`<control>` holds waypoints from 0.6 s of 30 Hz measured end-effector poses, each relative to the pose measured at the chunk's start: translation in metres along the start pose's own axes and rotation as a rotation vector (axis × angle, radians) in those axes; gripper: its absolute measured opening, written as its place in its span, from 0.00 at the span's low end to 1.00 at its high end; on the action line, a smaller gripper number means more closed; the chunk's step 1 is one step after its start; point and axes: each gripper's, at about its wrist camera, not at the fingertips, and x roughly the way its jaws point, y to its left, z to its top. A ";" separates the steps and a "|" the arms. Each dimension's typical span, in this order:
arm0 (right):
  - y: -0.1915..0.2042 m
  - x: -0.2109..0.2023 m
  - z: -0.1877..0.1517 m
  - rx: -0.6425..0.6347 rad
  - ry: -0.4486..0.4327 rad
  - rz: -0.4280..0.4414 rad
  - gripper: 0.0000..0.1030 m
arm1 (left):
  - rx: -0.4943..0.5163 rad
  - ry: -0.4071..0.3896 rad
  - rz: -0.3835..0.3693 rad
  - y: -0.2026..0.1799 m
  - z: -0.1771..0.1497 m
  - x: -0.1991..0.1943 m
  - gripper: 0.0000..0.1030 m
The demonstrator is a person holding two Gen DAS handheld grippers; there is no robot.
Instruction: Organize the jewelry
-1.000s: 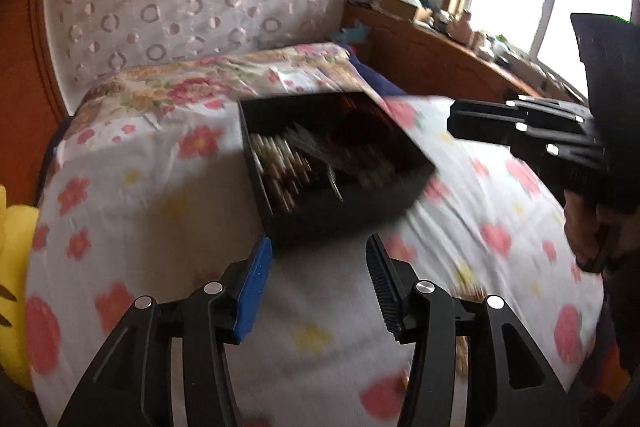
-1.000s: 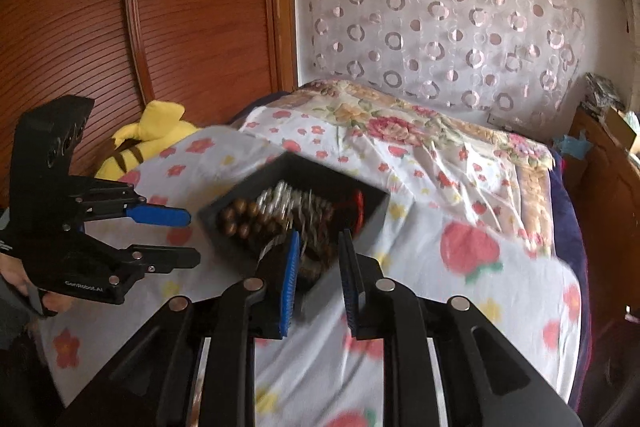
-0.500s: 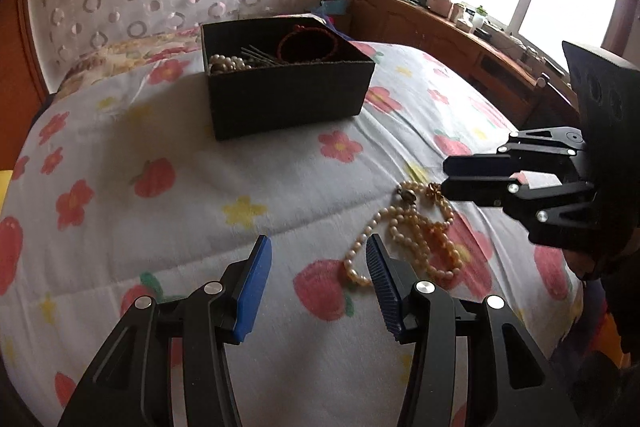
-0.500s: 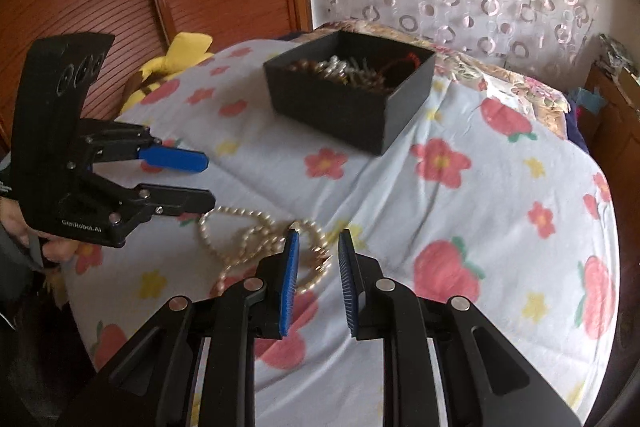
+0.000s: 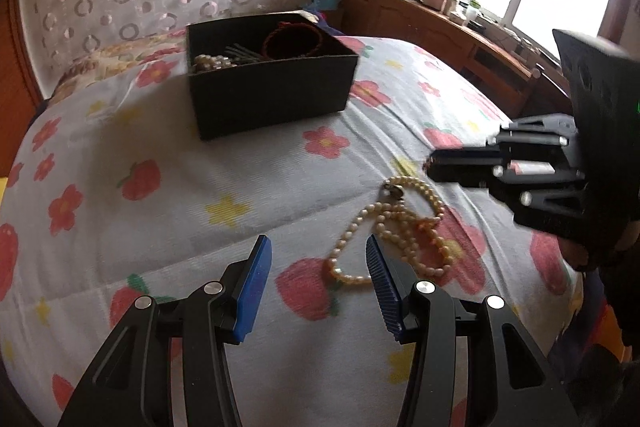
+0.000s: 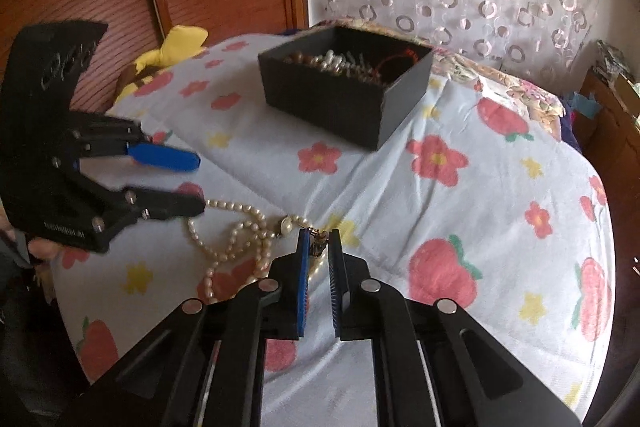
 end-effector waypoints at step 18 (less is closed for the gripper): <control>-0.020 -0.029 0.018 0.033 -0.086 -0.017 0.11 | 0.095 -0.105 -0.016 -0.027 0.030 -0.031 0.04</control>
